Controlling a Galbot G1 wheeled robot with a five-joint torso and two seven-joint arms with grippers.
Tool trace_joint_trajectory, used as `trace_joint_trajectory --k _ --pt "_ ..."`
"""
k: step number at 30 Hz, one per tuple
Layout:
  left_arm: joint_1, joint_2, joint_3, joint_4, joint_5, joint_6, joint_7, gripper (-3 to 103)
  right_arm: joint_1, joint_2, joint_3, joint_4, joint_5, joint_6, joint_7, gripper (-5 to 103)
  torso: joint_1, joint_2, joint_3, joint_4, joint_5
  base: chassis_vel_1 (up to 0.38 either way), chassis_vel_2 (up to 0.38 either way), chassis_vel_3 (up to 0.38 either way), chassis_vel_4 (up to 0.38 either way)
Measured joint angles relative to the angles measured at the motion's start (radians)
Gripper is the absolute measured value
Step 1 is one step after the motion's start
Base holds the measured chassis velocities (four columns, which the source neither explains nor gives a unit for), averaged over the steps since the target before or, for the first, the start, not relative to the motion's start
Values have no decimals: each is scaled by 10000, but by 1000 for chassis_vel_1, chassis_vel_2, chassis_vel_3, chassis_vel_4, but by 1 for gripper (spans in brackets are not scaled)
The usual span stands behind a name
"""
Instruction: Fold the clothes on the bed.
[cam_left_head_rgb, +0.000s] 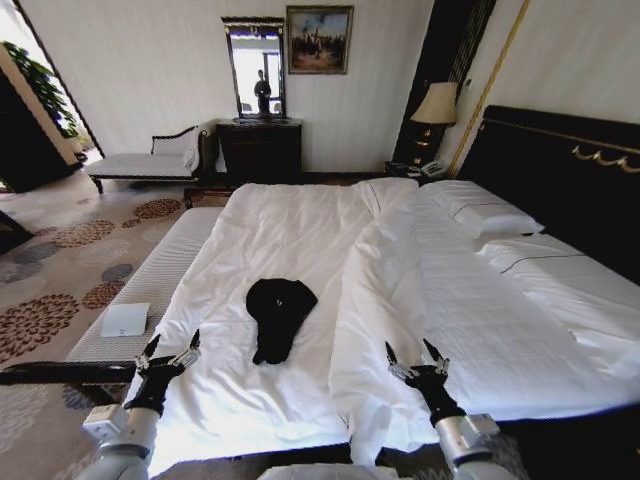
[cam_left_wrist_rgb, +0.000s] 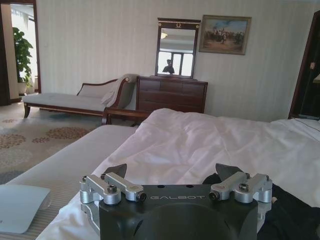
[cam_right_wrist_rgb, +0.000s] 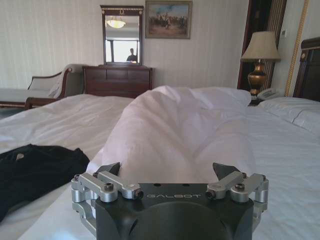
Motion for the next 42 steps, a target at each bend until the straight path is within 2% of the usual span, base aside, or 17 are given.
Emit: trace_joint_trajectory --k 1,5,6,8,9,12,16,18,21,22,25,26,28,31,34,36,42 --pt "-48 -54 49 91 22 -9 2 102 -42 -23 -53 -30 -19 -94 5 100 1 0 0 1 -6 0 0 0 0" --pt "-140 -111 120 253 38 -13 2 100 -230 -31 -208 5 70 -303 -79 100 1 0 0 -2 -6 0 0 0 0" --pt "-185 -116 140 331 32 -38 4 96 -353 -25 -344 68 138 -416 -155 100 1 0 0 -1 -6 0 0 0 0" --pt "-226 -116 152 387 -4 -52 5 97 -446 -7 -508 80 130 -484 -206 102 1 0 0 -1 -3 0 0 0 0" --pt "-310 -110 162 450 -48 -58 7 99 -454 41 -658 -12 -81 -506 -168 96 1 0 0 -1 -2 0 0 0 0" --pt "-351 -93 162 487 -65 -58 7 102 -400 62 -665 -83 -161 -506 -70 91 1 0 -1 0 -4 0 0 0 0" --pt "-346 -79 156 537 -80 -59 7 98 -348 58 -565 -94 -141 -497 54 70 1 0 0 0 -3 0 0 0 0" --pt "-345 -82 156 543 -80 -58 7 98 -339 57 -549 -94 -110 -496 70 70 1 0 -1 0 -3 0 0 0 0" --pt "-341 -90 175 562 -81 -62 7 97 -306 103 -537 -94 26 -501 117 54 1 0 0 0 -4 0 0 0 0" --pt "-341 -90 175 562 -81 -62 7 97 -306 103 -537 -94 26 -501 117 54 1 0 0 0 -4 0 0 0 0" --pt "-334 -84 178 569 -81 -66 7 98 -280 142 -568 -95 29 -504 137 42 1 0 0 0 -4 0 0 0 0" --pt "-317 -82 168 568 -83 -71 7 101 -277 153 -582 -95 29 -503 142 32 1 0 0 0 -4 0 0 0 0" --pt "-308 -83 160 564 -85 -74 7 99 -277 154 -584 -95 28 -504 143 32 1 0 -1 0 -3 0 0 0 0" --pt "-270 -87 131 536 -89 -85 7 98 -252 148 -560 -81 28 -504 143 16 1 0 0 0 -3 0 0 0 0" --pt "-243 -91 120 519 -91 -96 7 98 -231 146 -534 -57 44 -504 145 10 1 0 -1 0 -4 0 0 0 0" --pt "-214 -106 114 505 -93 -110 6 98 -215 157 -465 -17 72 -504 159 2 1 0 0 0 -3 0 0 0 0" --pt "-200 -133 133 464 -80 -113 7 96 -63 319 243 176 706 -559 214 0 1 0 0 0 -3 0 0 0 0"
